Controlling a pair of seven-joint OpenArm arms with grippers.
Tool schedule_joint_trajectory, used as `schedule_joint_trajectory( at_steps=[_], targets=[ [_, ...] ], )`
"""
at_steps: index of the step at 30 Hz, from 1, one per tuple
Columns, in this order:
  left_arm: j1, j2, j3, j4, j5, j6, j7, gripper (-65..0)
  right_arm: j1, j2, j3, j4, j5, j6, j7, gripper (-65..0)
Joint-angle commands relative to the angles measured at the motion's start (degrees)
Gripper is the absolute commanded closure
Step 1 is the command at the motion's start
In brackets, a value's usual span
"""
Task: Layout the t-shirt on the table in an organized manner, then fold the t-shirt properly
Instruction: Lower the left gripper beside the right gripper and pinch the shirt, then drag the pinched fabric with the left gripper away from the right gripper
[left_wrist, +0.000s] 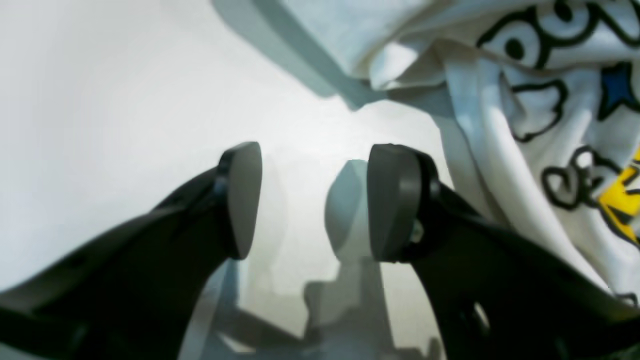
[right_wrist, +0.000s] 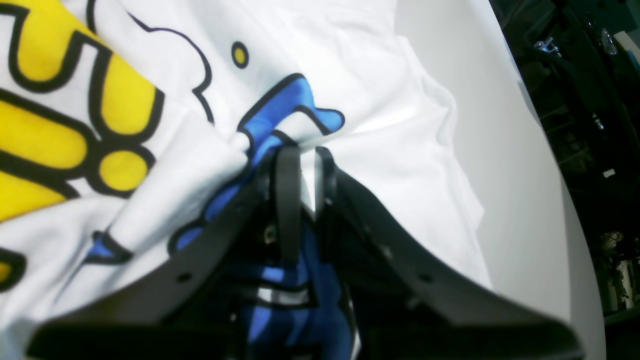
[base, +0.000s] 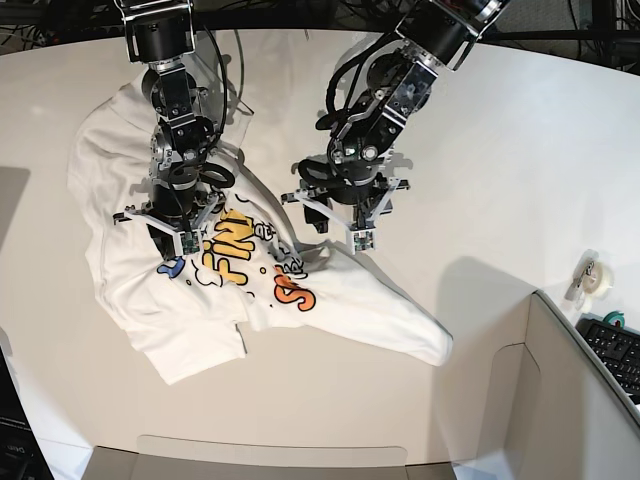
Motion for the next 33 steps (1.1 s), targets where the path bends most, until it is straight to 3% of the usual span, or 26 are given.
schedule_joint_trajectory(
  at_steps=[1,19,33],
  targets=[
    [-1.9,0.1,0.3,-0.9,-1.1,0.3,1.2,-33.8,-2.4,-0.4,-0.7,-2.3,1.1,5.8,-8.1,-5.0],
    [-4.9,6.4,0.5,-6.1,-1.1,0.3,0.5,-33.8,-2.3,-0.1,-0.7,-2.2,1.1,5.8,-8.1,-5.0],
    [-8.1,6.6,0.5,-16.8,-1.1,0.3,-10.3,-33.8,-2.4,-0.2,-0.7,-2.2,1.1,5.8,-8.1,-5.0]
  ],
)
